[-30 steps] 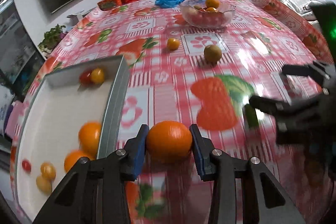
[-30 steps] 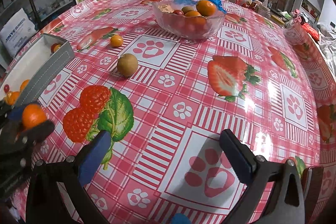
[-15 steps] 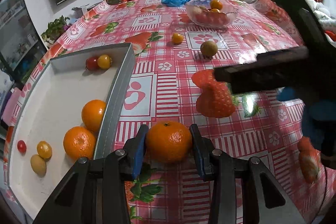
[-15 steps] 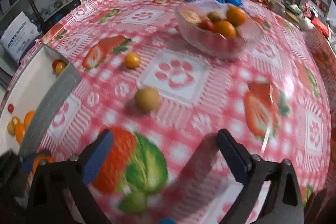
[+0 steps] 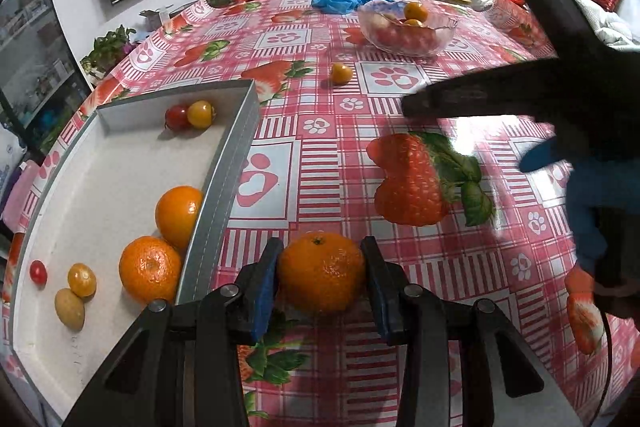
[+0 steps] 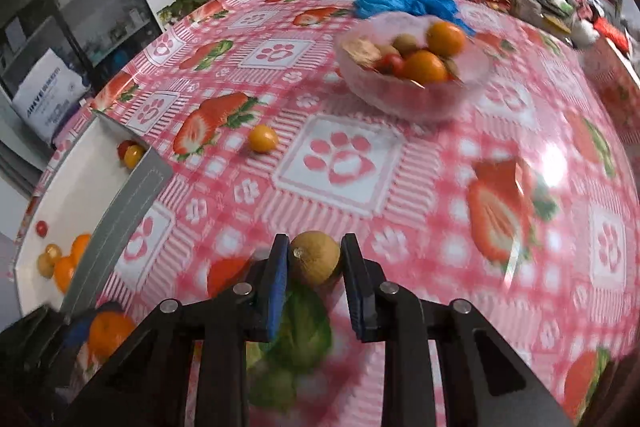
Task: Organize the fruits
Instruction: 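Grasp the brown round fruit with the right gripper while the left holds the tangerine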
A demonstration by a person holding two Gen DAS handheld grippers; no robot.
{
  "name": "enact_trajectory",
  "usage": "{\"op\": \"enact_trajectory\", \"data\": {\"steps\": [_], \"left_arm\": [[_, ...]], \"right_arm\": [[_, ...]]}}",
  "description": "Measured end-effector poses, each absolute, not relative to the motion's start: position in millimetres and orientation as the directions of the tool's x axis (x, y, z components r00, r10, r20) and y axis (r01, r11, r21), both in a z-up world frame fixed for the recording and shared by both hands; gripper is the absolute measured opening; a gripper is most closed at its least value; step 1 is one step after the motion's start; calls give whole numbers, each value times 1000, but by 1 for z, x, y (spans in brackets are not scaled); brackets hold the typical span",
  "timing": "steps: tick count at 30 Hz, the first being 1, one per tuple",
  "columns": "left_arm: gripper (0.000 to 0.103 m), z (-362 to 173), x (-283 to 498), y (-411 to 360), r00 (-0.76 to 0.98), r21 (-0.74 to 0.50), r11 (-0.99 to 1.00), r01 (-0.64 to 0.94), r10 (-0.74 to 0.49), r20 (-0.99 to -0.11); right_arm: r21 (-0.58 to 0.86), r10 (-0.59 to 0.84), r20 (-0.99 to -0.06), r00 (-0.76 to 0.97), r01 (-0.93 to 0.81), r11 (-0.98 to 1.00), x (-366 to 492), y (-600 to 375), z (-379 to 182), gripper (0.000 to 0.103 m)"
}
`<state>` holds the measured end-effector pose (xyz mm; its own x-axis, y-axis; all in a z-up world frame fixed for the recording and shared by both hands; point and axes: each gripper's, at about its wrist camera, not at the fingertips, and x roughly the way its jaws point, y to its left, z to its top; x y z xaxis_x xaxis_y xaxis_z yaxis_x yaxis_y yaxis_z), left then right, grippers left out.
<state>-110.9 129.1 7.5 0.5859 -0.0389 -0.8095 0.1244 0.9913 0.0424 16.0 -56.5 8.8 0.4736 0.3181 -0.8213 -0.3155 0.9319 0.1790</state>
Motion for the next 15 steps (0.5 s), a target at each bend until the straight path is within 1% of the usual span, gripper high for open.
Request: {"op": "enact_trajectory", "data": {"steps": [7,15], "left_arm": [[41,8,-111,130,582,30,994,108,-38,-812],[41,10,-120,137,543,-63,995,80,-96,-834]], "right_arm": [[216,344,-810,476,-303,928,-33,-89,16,29],[258,371,-798,476,-287,923,-61,-105,15,29]]}}
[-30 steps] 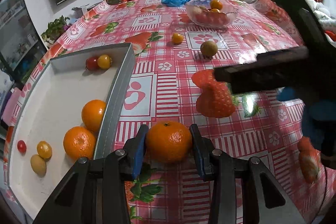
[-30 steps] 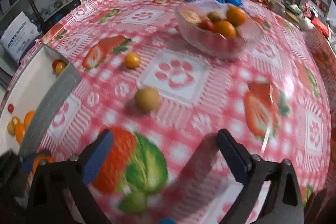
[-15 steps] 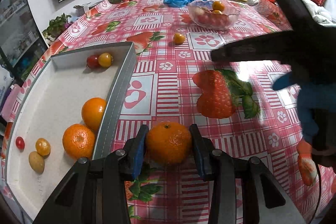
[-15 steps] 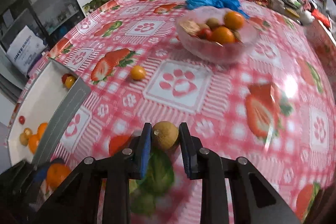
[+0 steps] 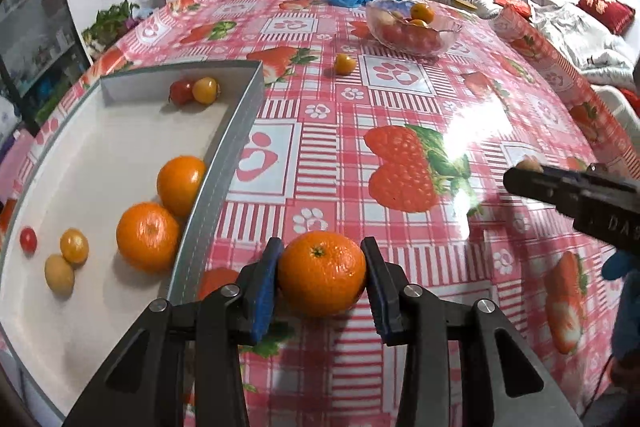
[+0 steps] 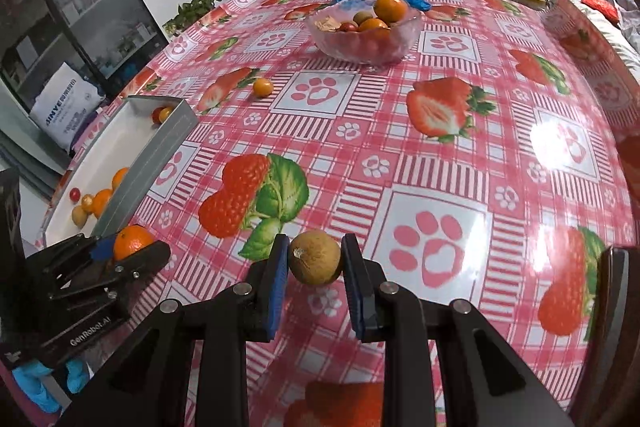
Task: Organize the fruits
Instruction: 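Grasp the brown round fruit with the right gripper while the left holds the tangerine, then carry the tangerine and brown fruit over the white tray with both grippers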
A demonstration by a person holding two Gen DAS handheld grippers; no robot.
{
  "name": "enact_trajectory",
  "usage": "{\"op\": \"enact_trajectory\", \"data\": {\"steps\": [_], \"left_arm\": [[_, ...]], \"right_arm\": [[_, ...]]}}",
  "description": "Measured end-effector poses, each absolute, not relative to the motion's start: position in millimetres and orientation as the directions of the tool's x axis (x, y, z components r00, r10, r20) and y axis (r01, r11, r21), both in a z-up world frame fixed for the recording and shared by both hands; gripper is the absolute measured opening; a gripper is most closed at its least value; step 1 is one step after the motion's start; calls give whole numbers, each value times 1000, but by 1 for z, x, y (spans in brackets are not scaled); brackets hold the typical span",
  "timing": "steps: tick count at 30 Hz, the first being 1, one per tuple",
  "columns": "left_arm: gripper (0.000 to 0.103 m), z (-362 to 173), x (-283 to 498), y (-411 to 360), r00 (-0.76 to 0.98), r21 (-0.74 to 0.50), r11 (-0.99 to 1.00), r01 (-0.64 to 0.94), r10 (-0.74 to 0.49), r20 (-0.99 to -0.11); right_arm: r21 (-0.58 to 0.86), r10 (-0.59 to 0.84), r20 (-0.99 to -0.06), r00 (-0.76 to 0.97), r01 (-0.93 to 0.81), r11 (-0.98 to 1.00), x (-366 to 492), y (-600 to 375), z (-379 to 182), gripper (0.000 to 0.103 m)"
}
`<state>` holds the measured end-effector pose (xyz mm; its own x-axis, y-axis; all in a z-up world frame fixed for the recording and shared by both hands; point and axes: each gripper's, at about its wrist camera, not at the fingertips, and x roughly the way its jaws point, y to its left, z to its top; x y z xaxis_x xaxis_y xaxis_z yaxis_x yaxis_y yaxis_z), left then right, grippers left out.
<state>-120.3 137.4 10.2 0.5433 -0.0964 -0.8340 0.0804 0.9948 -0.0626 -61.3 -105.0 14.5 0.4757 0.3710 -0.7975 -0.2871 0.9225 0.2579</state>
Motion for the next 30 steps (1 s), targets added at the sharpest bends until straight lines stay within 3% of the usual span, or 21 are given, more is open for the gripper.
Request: {"op": "enact_trajectory", "data": {"steps": [30], "left_arm": [[41,63,-144,186,645,-106,994,30,-100,-758]], "right_arm": [[218,402,-780,479,-394,893,-76,-41,53,29]]}}
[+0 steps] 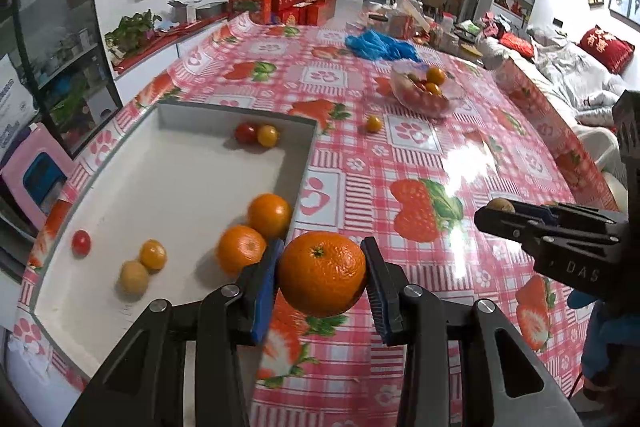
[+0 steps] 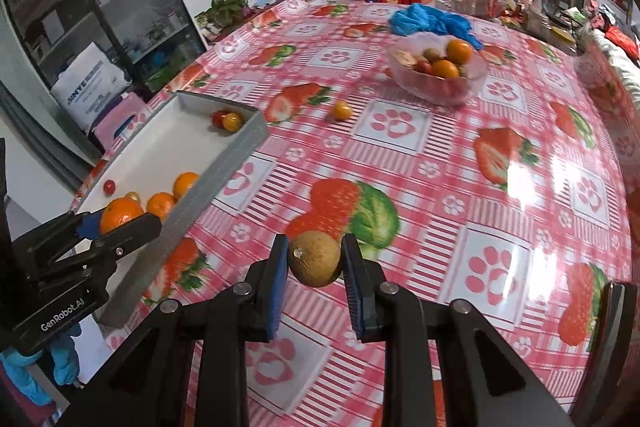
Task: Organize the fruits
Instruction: 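Carry the tangerine and brown fruit over the white tray with both grippers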
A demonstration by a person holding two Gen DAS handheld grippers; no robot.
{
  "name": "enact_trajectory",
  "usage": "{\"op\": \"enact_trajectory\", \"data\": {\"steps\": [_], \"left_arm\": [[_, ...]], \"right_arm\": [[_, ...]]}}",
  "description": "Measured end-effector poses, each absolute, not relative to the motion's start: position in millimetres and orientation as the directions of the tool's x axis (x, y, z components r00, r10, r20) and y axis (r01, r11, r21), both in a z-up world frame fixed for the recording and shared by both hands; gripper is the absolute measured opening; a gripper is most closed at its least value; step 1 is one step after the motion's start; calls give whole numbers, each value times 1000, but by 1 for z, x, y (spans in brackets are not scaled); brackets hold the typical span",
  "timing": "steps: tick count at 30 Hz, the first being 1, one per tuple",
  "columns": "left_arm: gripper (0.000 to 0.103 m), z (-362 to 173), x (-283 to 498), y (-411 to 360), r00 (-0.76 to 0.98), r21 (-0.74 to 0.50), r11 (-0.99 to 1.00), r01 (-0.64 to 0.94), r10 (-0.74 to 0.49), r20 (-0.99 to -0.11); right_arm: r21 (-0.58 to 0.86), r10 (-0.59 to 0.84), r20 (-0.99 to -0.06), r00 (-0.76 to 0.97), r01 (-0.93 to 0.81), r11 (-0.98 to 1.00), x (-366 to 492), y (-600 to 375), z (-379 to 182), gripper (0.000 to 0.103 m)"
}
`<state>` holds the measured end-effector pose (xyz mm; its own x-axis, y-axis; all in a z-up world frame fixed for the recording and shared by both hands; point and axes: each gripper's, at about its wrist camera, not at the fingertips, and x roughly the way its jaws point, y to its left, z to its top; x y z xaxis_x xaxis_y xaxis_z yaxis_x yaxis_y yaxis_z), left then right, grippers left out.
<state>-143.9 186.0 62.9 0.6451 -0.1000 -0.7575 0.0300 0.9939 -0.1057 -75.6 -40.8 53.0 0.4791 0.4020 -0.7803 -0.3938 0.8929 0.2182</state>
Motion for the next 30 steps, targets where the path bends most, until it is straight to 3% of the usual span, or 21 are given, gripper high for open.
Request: {"op": "enact_trajectory", "data": {"steps": [30], "left_arm": [[41,48,-149,278,660,-138,983,-119,-26,-751]], "right_arm": [[179,442,-807,390,-552,814,-75,66,60,29]]}}
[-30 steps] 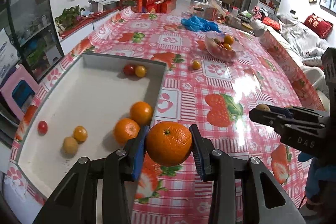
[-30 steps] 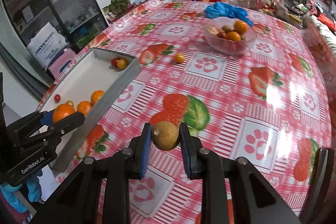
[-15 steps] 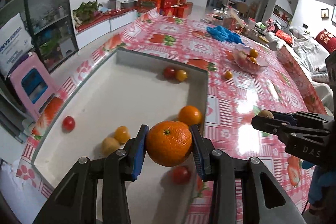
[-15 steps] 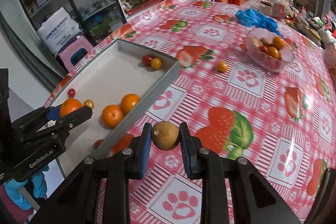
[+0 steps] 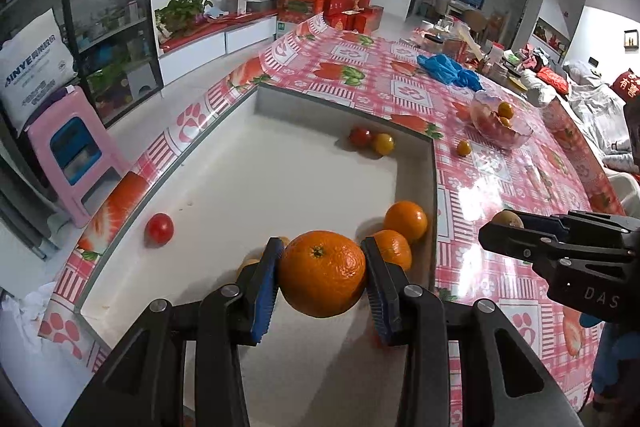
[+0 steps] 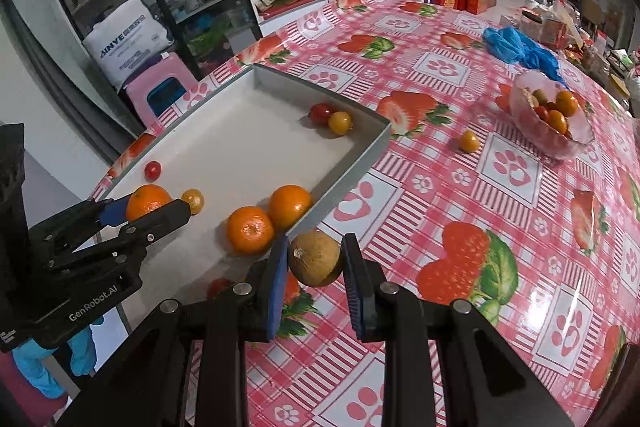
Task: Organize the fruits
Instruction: 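Carry the tangerine and brown fruit over the white tray with both grippers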
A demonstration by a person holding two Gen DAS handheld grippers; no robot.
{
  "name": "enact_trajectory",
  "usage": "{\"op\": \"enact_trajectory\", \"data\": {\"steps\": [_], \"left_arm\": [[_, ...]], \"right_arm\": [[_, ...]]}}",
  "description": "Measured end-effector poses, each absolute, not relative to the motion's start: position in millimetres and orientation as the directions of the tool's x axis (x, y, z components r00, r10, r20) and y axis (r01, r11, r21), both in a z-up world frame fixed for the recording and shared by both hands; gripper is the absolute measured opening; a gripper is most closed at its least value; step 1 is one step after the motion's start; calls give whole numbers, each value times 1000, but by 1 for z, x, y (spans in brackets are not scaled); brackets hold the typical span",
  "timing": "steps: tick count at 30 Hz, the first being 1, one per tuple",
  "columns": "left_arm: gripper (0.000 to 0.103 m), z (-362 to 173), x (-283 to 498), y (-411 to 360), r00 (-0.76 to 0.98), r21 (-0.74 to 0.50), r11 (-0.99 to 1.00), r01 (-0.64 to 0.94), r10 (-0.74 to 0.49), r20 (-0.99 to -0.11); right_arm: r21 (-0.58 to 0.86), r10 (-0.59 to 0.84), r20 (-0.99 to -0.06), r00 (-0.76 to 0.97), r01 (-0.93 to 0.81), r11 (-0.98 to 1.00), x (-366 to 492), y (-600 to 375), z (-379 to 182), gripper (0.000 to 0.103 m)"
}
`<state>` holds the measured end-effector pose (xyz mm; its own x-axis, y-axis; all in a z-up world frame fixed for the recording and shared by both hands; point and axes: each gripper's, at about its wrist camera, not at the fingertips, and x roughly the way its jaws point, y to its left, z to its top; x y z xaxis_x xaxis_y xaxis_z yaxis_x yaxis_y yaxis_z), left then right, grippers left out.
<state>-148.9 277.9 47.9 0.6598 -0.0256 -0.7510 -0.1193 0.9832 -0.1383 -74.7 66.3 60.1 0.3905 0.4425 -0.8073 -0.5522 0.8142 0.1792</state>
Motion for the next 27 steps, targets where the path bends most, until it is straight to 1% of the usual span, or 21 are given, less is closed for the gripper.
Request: {"op": "enact_trajectory", "data": {"steps": [27], "left_arm": [[41,54,-145,294,672,-148,979,-142,-14,-740]], "right_arm": [[156,448,-816,366,-607,780,-69,98,66,29]]}}
